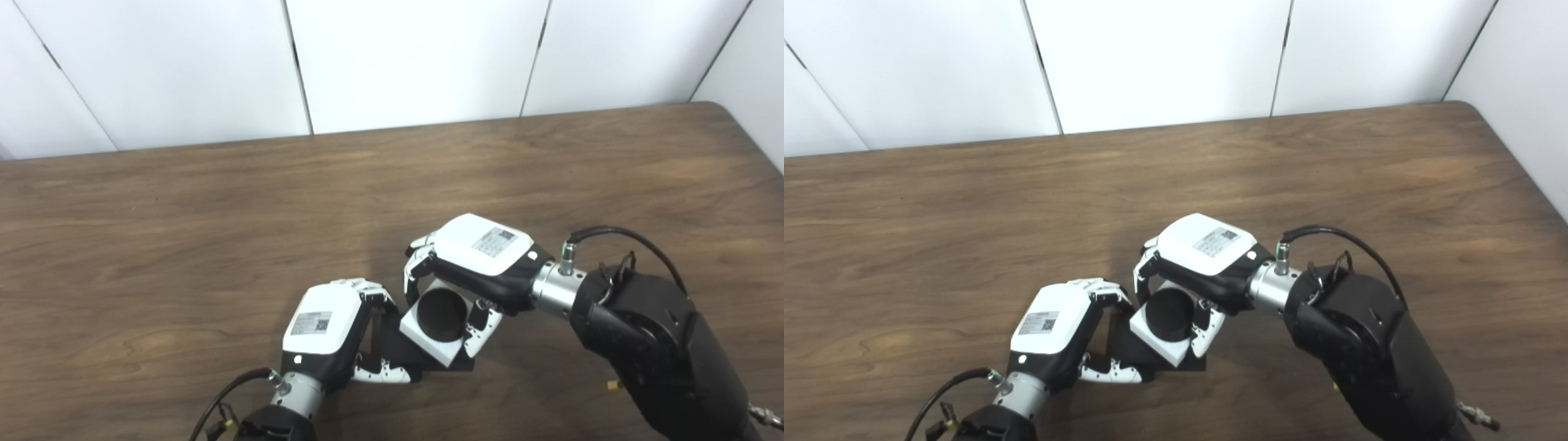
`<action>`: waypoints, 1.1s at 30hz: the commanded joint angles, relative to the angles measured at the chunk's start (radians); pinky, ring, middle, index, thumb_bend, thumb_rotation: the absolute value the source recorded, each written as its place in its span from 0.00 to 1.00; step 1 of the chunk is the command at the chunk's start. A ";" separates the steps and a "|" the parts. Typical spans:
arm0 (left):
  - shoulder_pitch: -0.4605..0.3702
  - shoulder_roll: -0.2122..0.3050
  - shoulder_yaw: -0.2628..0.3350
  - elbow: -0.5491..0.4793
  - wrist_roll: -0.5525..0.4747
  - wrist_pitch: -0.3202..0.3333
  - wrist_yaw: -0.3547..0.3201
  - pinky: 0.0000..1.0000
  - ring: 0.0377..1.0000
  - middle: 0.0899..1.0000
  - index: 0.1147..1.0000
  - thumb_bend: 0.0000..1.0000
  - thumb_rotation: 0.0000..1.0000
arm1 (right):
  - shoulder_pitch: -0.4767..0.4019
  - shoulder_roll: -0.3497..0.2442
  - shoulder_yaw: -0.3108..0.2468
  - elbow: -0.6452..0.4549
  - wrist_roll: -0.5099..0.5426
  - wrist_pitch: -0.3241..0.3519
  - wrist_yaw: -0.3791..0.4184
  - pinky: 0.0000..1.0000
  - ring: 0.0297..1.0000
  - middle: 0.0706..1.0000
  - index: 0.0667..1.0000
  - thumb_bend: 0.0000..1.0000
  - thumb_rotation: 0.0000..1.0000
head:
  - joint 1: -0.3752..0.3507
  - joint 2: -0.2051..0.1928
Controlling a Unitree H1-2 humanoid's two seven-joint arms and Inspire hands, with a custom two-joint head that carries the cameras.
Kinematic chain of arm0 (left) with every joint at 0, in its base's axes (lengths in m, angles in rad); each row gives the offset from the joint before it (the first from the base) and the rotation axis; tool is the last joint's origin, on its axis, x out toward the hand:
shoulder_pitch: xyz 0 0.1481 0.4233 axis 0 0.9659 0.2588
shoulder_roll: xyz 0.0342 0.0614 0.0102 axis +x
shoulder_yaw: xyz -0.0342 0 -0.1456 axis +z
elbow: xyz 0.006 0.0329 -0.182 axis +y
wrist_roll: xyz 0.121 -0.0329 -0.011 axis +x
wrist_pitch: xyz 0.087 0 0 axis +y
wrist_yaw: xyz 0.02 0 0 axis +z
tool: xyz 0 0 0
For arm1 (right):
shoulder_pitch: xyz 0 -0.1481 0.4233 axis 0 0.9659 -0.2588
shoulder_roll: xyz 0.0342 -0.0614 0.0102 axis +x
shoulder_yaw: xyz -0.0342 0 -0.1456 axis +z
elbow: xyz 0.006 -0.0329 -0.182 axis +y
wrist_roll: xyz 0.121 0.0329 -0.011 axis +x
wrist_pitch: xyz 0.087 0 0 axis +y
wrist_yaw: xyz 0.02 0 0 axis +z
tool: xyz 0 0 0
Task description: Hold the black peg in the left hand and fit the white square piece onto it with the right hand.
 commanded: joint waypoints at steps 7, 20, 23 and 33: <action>0.026 0.012 -0.012 0.007 0.014 0.000 -0.051 0.84 0.81 0.74 0.42 0.52 0.05 | -0.042 -0.019 -0.008 -0.041 -0.072 0.036 0.079 0.91 0.91 0.82 0.70 0.99 0.44 | -0.004 0.004; 0.021 0.016 -0.011 0.009 0.026 -0.001 -0.051 0.83 0.80 0.73 0.42 0.52 0.05 | -0.050 -0.002 -0.021 -0.067 -0.100 0.054 0.132 0.95 0.94 0.85 0.73 1.00 0.50 | -0.007 0.005; 0.018 0.019 -0.015 0.006 0.061 0.002 -0.058 0.82 0.79 0.73 0.47 0.58 0.12 | -0.050 0.001 -0.029 -0.070 -0.108 0.059 0.137 0.95 0.94 0.85 0.73 1.00 0.50 | -0.005 0.004; 0.019 0.027 0.014 -0.022 0.035 0.005 -0.140 0.89 0.89 0.90 0.93 1.00 0.51 | -0.026 -0.004 -0.078 -0.101 -0.103 0.097 0.159 0.96 0.95 0.87 0.75 1.00 0.50 | -0.005 -0.002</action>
